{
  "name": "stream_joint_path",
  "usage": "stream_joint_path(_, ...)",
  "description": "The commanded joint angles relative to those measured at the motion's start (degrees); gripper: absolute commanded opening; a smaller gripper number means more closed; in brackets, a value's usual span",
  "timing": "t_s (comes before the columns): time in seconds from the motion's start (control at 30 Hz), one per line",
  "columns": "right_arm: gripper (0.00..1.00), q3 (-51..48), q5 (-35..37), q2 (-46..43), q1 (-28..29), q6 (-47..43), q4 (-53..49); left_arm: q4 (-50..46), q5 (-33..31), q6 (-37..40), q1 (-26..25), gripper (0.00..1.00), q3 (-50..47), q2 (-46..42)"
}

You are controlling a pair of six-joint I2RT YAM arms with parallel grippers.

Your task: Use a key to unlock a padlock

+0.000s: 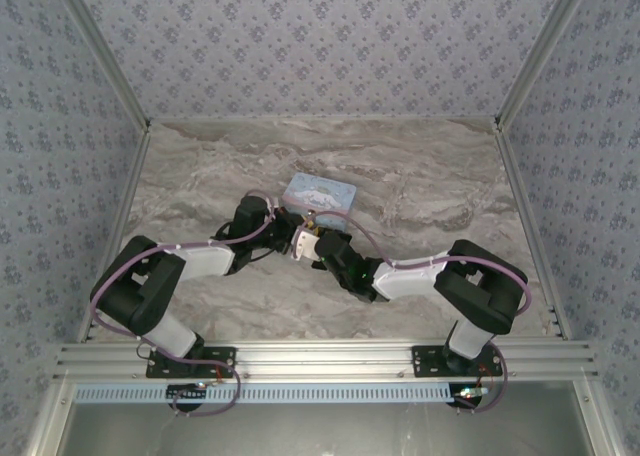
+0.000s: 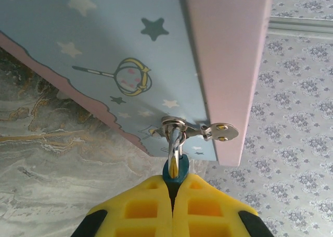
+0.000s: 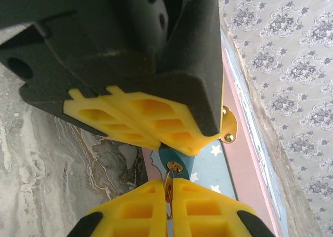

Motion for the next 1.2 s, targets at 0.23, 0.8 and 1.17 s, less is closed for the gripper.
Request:
stream_joint_path(0.23,0.00,1.63,-0.61,-1.43,-1.95,5.50,2.30,0.11,1.96,-0.06,-0.53,0.00,1.04,-1.89)
stream_joint_path(0.8,0.00,2.18,-17.61,-4.07,-9.89,23.86,-5.17,0.93,0.57,-0.70,-1.57,0.00,1.01,-1.69)
stream_joint_path(1.17,0.00,1.55,-20.70,-4.46,-11.71,28.26,-6.35,1.00,0.29,-0.64,-1.99,0.00,1.06,-1.51)
